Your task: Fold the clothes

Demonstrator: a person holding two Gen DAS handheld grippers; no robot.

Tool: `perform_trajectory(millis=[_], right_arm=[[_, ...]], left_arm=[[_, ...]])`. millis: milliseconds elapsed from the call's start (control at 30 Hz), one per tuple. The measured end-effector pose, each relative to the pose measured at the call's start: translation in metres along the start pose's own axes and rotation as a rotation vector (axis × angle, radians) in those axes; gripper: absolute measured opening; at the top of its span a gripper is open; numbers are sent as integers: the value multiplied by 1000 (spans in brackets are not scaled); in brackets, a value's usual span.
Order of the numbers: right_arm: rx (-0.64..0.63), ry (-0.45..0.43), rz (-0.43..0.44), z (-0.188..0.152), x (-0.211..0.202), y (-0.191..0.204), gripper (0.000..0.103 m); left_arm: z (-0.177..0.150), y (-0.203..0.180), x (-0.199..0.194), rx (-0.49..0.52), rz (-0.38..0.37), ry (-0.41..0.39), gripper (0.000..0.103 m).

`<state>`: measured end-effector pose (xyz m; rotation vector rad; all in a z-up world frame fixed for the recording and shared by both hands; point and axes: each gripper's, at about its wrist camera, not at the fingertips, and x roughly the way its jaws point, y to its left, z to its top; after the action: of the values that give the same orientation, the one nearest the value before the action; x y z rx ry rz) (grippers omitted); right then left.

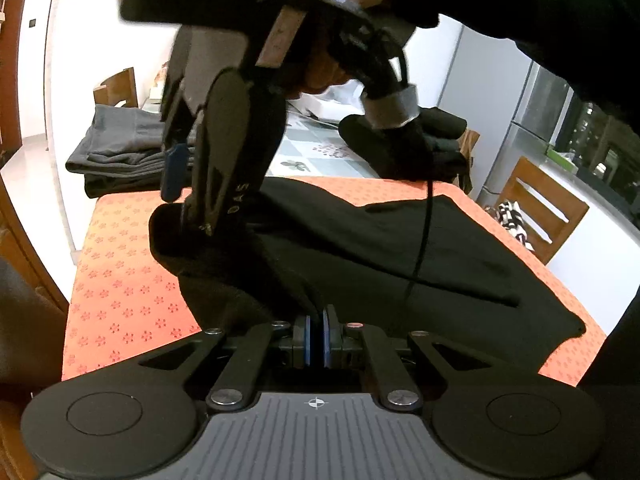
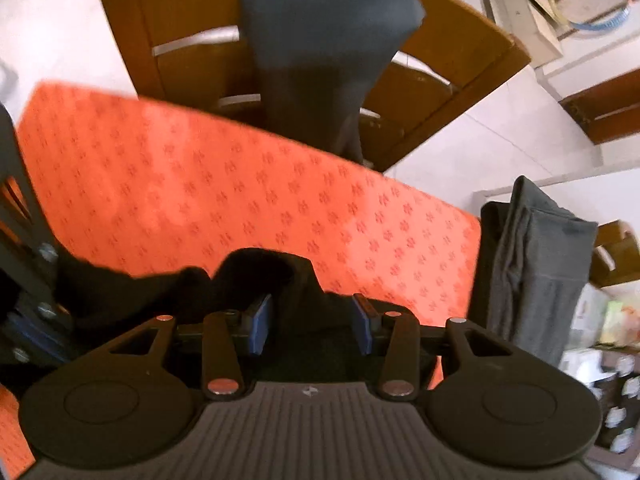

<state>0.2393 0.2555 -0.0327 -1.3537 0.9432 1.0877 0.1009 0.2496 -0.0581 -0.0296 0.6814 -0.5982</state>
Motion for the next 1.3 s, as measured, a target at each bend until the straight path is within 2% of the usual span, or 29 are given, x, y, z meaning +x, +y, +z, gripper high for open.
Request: perform_trajectory(millis=[100,267,300,333,433,533,633,767,900,967,1067,1133,1300], right_arm=[[-79,5,-39,6,2,10,48],[-173,-39,-76,20,7,23,47],[-175,-46,-64,22,8,23,29],[-129,-63,-45,21,9,16,5],[128,-134,28,17,7,-20,4],[433,-198,73,1,7,-63,4],[662,-218,128,-15,21,-90,4],[829,-221,198,-19,51,-100,5],[846,-201,217,-1,73,-94,8],[838,-206,220,4,74,-91,10],[823,-233,234,5,66,-88,22],[819,-264,246,-2,55,-88,34],[871,-326,300,-28,32,-89,47]], left_arm=[[0,-3,1,12,-6,3,8],[-1,-3,0,15,-8,1,8],[-2,-3,-1,13,-3,-1,8],[-2,-2,-2,8,10,-5,8],[-4,7,-9,-29,73,-18,8],[-10,30,-11,-107,138,8,8],[-17,54,-11,-189,198,44,8],[-26,87,-11,-299,278,94,8],[-35,118,-10,-403,357,143,8],[-36,113,-8,-392,376,159,8],[-39,113,-7,-403,390,178,8],[-42,113,-6,-422,392,195,9],[-41,114,-1,-422,398,215,10]])
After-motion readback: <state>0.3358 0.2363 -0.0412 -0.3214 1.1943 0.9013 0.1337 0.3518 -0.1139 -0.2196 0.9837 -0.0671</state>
